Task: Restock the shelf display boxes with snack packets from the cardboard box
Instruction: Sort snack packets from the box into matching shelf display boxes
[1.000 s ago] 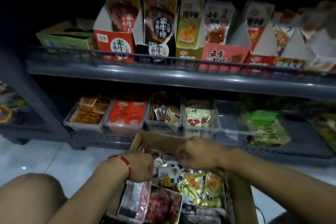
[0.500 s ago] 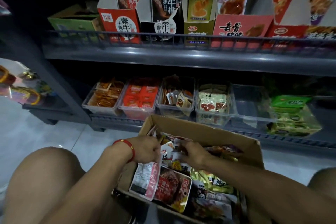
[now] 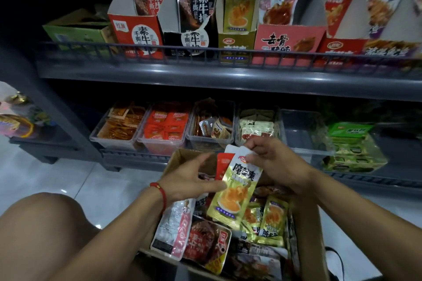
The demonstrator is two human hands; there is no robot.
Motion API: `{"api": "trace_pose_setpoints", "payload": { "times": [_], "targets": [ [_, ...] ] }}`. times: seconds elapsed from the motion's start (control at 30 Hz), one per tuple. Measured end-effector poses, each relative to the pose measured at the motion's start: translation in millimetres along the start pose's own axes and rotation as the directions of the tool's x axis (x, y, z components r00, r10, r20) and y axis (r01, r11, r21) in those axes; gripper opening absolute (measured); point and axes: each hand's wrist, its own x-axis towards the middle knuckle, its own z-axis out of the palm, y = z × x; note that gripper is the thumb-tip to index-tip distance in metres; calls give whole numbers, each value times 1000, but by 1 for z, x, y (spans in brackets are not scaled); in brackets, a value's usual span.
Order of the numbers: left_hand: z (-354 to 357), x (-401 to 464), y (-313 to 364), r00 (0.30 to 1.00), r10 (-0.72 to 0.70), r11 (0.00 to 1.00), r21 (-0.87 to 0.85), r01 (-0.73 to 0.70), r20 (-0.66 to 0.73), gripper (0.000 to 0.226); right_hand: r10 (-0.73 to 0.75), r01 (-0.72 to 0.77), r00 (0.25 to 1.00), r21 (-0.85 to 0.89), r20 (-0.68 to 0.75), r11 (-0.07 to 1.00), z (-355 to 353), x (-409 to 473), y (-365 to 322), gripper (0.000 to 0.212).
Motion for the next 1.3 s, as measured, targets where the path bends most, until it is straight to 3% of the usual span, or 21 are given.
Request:
{"api": "trace_pose_setpoints", "payload": {
  "times": [0.13,0.23,0.33,0.53,0.6,0.73,0.83,0.93,1.03,1.13,1.3],
  "targets": [
    [27,2,19,986,17,904,-424,56,167,30,59,-44,997,270,-51,962,-10,-18,-2,9],
    [38,1,30,994,28,843,-536,34,106,34,81,-22,985,356,-152,934,-12,-25,1,25],
    [40,2,36,1000,-9,837,-547,2,-10,41,124,-93,988,287,-95,953,-12,-32,5,43],
    [35,-1,56,995,-39,752,-658,-30,-90,25,147,-119,960,124,-240,985,-27,-34,4,41],
    [33,-2,59,992,-8,793,-604,-73,-130,25,108,-85,972,116,-210,990,-35,-36,-2,34],
    [26,-10,62,983,108,891,-424,-163,-151,49,97,-15,970,344,-223,939,-38,-36,-10,29],
    [22,-15,61,980,175,917,-347,-198,-97,68,123,-40,981,462,-151,886,-33,-33,-10,28],
    [21,-18,60,986,153,935,-314,-168,-74,76,146,-90,985,441,-96,893,-28,-32,-9,29],
    [18,-18,59,989,121,937,-319,-141,-82,71,156,-83,977,415,-144,906,-30,-30,-8,25],
    [14,-16,55,991,105,937,-324,-127,-84,51,154,-71,974,429,-163,900,-28,-29,-10,22],
    [1,-13,51,973,45,897,-418,-140,-228,40,72,36,948,329,-309,944,-33,-28,-20,21]
  ]
}}
